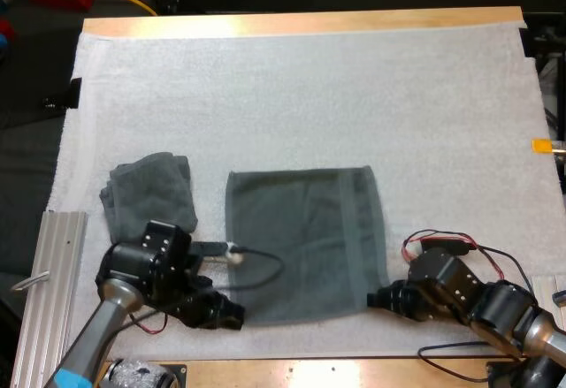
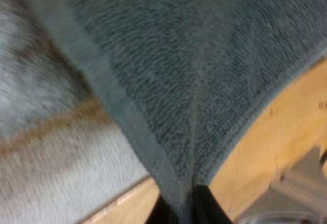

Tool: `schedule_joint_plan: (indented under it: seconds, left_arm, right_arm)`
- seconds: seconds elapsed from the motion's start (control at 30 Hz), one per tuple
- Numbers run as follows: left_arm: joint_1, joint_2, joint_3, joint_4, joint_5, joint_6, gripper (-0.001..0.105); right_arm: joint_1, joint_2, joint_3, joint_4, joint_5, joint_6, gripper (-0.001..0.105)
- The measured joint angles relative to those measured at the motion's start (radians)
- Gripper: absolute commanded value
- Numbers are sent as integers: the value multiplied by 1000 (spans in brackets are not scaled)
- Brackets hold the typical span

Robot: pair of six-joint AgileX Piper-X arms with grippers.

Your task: Pick towel from pile, fold and stack

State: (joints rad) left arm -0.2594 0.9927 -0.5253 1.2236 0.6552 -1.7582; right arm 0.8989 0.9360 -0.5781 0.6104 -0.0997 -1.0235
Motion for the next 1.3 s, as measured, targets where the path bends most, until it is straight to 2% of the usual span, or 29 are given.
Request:
schedule_joint_plan:
  seconds: [0.13,0.3,0.43,0.73,0.93,1.3]
  left_arm:
    - [-69,-34,0,48,-60,-11,0]
    - [-129,-78,0,100,-64,-22,0]
    - [-165,-95,0,111,-64,-48,0]
    - [-169,-95,0,20,18,-106,0]
    - [-148,-82,0,-99,37,-190,0]
    - [62,74,0,-289,141,-250,0]
  right_arm:
    - [60,-1,-47,95,44,0,3]
    - [123,-1,-89,170,76,3,3]
    - [152,-1,-104,195,89,44,3]
    - [150,-1,-104,123,100,149,3]
    - [35,46,-108,56,46,195,3]
    - [-229,186,-108,-188,-214,277,3]
